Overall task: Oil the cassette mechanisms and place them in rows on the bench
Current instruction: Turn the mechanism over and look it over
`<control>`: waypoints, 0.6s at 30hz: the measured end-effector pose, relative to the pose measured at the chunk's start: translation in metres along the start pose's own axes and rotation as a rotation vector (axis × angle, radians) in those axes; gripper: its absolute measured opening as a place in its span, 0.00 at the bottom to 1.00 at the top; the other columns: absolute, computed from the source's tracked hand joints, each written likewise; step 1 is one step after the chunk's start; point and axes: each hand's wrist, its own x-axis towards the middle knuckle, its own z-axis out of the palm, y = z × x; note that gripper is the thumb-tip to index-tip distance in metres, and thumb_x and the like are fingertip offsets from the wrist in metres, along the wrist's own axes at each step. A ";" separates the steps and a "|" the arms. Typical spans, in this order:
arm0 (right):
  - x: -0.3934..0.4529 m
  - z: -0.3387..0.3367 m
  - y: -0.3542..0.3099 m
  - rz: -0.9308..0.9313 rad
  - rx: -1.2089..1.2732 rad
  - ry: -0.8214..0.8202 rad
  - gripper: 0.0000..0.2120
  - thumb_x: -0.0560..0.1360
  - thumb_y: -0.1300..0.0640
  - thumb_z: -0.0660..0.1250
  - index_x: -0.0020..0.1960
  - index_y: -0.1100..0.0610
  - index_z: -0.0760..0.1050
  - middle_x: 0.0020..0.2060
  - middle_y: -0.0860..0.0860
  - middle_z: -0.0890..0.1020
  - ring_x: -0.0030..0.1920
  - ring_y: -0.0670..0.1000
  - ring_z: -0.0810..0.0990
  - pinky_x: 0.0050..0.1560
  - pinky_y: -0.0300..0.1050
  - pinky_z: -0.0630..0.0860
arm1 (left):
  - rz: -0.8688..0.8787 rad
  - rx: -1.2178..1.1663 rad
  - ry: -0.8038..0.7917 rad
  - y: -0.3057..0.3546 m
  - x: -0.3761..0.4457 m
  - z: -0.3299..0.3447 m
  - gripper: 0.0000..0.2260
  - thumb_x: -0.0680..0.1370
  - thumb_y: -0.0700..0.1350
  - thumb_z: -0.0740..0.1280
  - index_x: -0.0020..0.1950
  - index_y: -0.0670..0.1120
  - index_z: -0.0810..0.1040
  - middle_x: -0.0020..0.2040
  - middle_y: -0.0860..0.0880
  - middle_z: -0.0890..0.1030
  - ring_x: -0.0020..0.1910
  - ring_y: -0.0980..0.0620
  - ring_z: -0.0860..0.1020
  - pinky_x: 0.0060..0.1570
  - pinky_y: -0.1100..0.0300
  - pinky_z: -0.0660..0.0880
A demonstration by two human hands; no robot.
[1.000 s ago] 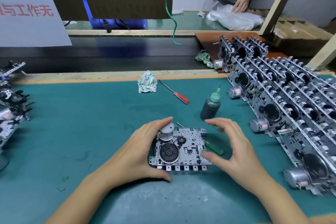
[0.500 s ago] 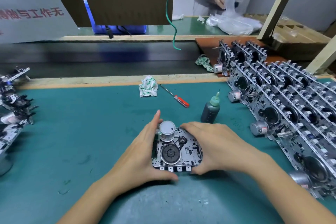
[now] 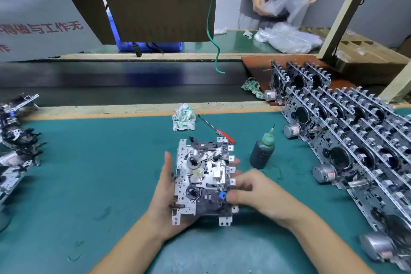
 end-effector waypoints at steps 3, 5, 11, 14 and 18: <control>-0.003 -0.018 0.005 -0.094 -0.365 0.435 0.09 0.70 0.45 0.71 0.34 0.49 0.82 0.31 0.44 0.82 0.34 0.40 0.77 0.40 0.38 0.73 | 0.089 -0.031 0.114 0.000 0.004 -0.010 0.38 0.63 0.58 0.78 0.66 0.40 0.75 0.68 0.36 0.72 0.65 0.39 0.73 0.64 0.44 0.71; -0.006 -0.024 0.008 -0.097 -0.738 0.599 0.12 0.69 0.38 0.66 0.38 0.46 0.76 0.32 0.43 0.77 0.33 0.42 0.74 0.37 0.42 0.71 | 0.103 -0.048 0.169 0.000 0.007 -0.014 0.36 0.61 0.52 0.80 0.64 0.39 0.77 0.66 0.34 0.73 0.63 0.37 0.74 0.60 0.41 0.73; -0.004 -0.011 0.018 0.153 -1.306 0.403 0.08 0.75 0.42 0.57 0.48 0.44 0.63 0.41 0.41 0.66 0.51 0.42 0.70 0.40 0.40 0.62 | 0.088 -0.011 0.275 0.000 0.009 -0.018 0.29 0.69 0.56 0.69 0.64 0.39 0.77 0.65 0.34 0.74 0.63 0.36 0.74 0.62 0.43 0.71; -0.006 -0.017 0.020 0.169 -1.193 0.435 0.05 0.79 0.49 0.56 0.45 0.48 0.62 0.38 0.44 0.74 0.44 0.48 0.74 0.41 0.44 0.68 | 0.066 -0.040 0.314 0.000 0.011 -0.019 0.32 0.69 0.61 0.65 0.64 0.39 0.77 0.65 0.34 0.74 0.62 0.37 0.75 0.61 0.44 0.72; -0.010 -0.023 0.006 0.182 -0.405 0.302 0.09 0.82 0.54 0.55 0.42 0.52 0.65 0.23 0.49 0.74 0.22 0.45 0.65 0.26 0.38 0.66 | 0.036 -0.025 0.326 0.000 0.009 -0.020 0.35 0.67 0.65 0.65 0.61 0.39 0.79 0.63 0.34 0.76 0.58 0.38 0.78 0.61 0.45 0.73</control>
